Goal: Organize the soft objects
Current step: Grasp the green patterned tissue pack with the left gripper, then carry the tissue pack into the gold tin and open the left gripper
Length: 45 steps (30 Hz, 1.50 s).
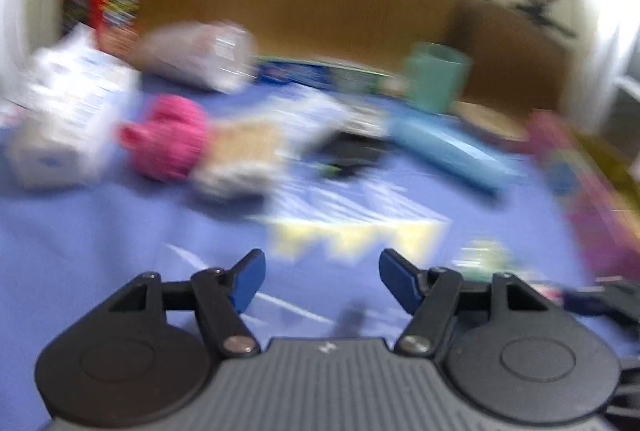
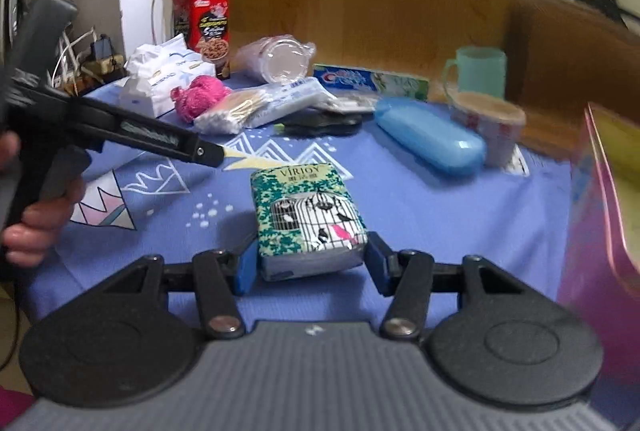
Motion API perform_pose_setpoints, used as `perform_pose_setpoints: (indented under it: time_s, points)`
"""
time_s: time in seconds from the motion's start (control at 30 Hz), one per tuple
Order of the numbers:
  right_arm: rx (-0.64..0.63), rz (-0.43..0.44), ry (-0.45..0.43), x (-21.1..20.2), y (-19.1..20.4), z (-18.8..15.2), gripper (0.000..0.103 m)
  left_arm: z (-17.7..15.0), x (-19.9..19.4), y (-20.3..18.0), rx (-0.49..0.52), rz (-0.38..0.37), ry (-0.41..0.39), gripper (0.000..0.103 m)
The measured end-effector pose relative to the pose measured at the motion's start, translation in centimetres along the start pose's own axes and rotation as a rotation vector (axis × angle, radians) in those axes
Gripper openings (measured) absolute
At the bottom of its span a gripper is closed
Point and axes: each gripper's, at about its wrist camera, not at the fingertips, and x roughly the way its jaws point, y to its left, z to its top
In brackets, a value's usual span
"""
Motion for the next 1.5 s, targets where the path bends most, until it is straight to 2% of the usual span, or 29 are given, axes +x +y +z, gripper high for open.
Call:
perform_pose_setpoints:
  time_s: [0.1,0.23,0.27,0.33,0.47,0.63,0.8,0.87,0.9,0.97,1.07,1.13,1.17,1.23,1.3,1.33,1.5]
  points:
    - [0.088,0.033,0.019,0.4,-1.0,-0.6,0.057,-0.5,0.1,-1.9,-0.033,-0.143,0.081,0.062]
    - [0.094,0.04,-0.001,0.0,-1.1,-0.9,0.057,-0.8,1.1,-3.9,-0.048,-0.197,0.135,0.049]
    - [0.097,0.04,-0.006,-0.1,-1.2,-1.0,0.057,-0.5,1.3,-4.3,-0.054,-0.215,0.143,0.043]
    - [0.098,0.04,-0.032,-1.0,-1.7,-1.1,0.057,0.4,1.3,-5.2,-0.059,-0.241,0.144,0.042]
    - [0.068,-0.05,-0.153,-3.8,-3.2,-0.6,0.056,3.0,1.0,-9.1,0.005,-0.304,0.1,0.041]
    - [0.107,-0.198,-0.276,-8.0,-7.3,-0.2,0.056,5.5,1.6,-17.1,0.149,-0.409,0.051,0.041]
    - [0.175,-0.35,-0.296,-10.4,-11.9,-1.2,0.057,5.2,4.5,-24.8,0.257,-0.472,0.063,0.042]
    - [0.198,-0.405,-0.279,-10.1,-13.4,-1.6,0.059,4.8,5.8,-27.1,0.3,-0.456,0.045,0.046]
    - [0.203,-0.436,-0.262,-9.8,-14.0,-1.8,0.063,4.5,6.5,-28.1,0.332,-0.43,0.034,0.046]
    - [0.221,-0.523,-0.215,-8.7,-15.0,-2.2,0.063,4.1,7.5,-29.0,0.364,-0.383,0.039,0.046]
    - [0.301,-0.492,-0.239,-9.4,-16.0,-3.0,0.063,4.1,7.5,-27.8,0.333,-0.39,0.065,0.046]
    - [0.315,-0.492,-0.253,-9.8,-16.1,-3.1,0.063,4.2,6.6,-26.5,0.325,-0.4,0.054,0.044]
    - [0.315,-0.494,-0.258,-9.9,-15.9,-3.1,0.063,4.3,5.9,-25.9,0.32,-0.408,0.045,0.047]
    - [0.317,-0.485,-0.274,-10.1,-15.6,-2.7,0.063,4.4,4.5,-24.6,0.312,-0.36,0.009,0.048]
    - [0.31,-0.474,-0.298,-10.4,-15.1,-2.5,0.063,4.4,3.3,-23.1,0.296,-0.356,-0.008,0.049]
    - [0.304,-0.472,-0.309,-10.4,-14.6,-2.2,0.063,4.4,3.0,-22.4,0.293,-0.331,-0.013,0.049]
    - [0.3,-0.416,-0.357,-10.3,-12.9,-0.6,0.063,3.4,1.9,-19.1,0.338,-0.082,-0.055,0.049]
